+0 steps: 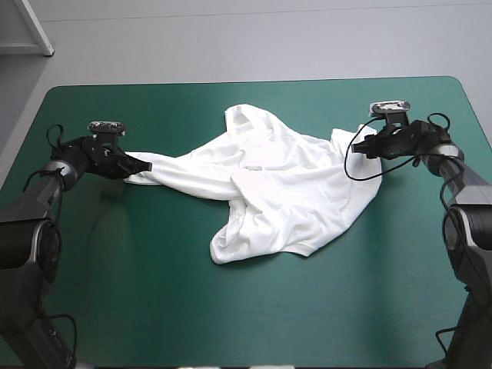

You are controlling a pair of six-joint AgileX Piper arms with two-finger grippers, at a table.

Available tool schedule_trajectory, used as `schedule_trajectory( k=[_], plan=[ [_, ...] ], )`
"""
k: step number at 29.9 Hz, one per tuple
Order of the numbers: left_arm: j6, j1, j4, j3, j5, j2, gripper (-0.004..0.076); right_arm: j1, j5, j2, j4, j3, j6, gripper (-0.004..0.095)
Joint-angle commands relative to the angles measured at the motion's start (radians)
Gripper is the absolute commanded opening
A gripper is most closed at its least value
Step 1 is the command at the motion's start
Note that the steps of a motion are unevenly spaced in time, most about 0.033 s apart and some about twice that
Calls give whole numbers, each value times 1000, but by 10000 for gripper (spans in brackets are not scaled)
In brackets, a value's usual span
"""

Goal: Fold the cloth

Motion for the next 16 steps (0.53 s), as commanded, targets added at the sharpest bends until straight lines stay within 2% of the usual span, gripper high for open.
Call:
schedule_trajectory(
  k=[1, 3, 11, 16],
  plan=[
    [-1, -9, -10, 2, 73, -8, 21, 14, -36, -33, 4, -37, -9, 446],
    [-1, -9, -10, 2, 70, -8, 21, 22, -20, -26, 4, -37, -9, 390],
    [-1, -9, -13, 2, 70, -8, 21, 24, -20, -18, -32, -37, -21, -17],
    [2, -7, -9, 2, 56, -20, 21, 24, 14, -41, -30, -73, -21, -13]
  ],
)
